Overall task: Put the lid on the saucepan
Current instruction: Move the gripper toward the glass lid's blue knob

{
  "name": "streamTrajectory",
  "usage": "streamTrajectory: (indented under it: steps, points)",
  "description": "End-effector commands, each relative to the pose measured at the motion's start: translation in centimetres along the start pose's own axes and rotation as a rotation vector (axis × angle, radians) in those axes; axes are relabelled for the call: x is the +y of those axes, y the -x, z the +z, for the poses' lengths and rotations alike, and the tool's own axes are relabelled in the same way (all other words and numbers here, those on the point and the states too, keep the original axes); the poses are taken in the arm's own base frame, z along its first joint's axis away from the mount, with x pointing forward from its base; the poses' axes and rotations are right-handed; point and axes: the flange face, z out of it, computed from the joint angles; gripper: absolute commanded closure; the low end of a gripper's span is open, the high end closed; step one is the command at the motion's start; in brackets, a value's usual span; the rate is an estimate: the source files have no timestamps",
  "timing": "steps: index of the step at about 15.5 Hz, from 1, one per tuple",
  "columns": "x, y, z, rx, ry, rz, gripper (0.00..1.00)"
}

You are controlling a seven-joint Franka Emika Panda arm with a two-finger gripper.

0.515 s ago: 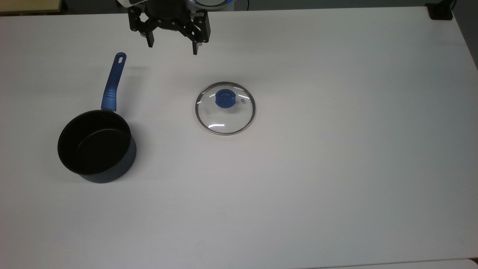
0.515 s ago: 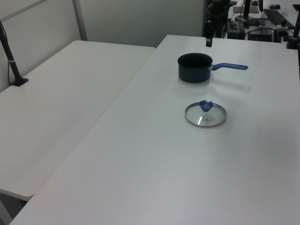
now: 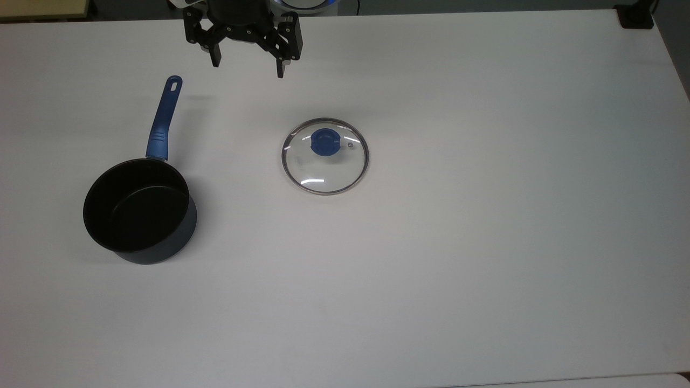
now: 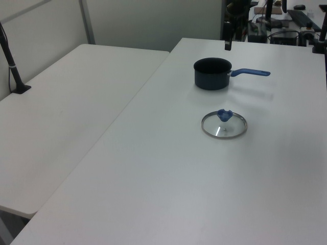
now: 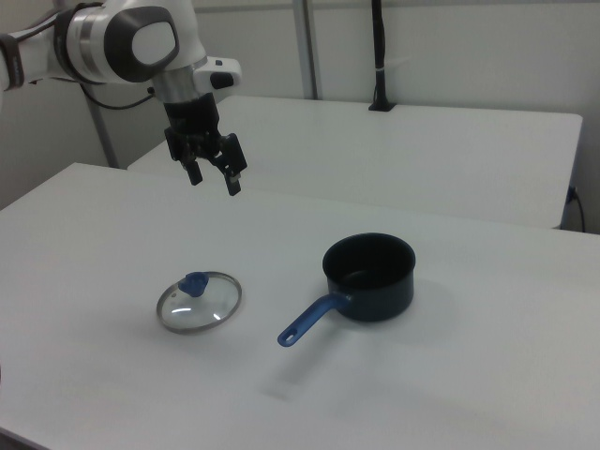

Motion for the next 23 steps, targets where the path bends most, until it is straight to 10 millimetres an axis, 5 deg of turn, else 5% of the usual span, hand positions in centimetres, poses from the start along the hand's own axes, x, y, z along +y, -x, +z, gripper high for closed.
streamTrajectory:
  steps: [1,7,12,23]
  points:
    - [0.1,0.4,-0.7,-0.016,-0.011,0.015,0.00]
    - [-0.2,0.6,-0.7,-0.012,-0.011,-0.006,0.00]
    - [-1.9,2.0,1.8,-0.063,-0.006,-0.098,0.00]
    - [-10.3,4.1,13.6,-0.039,-0.006,-0.286,0.00]
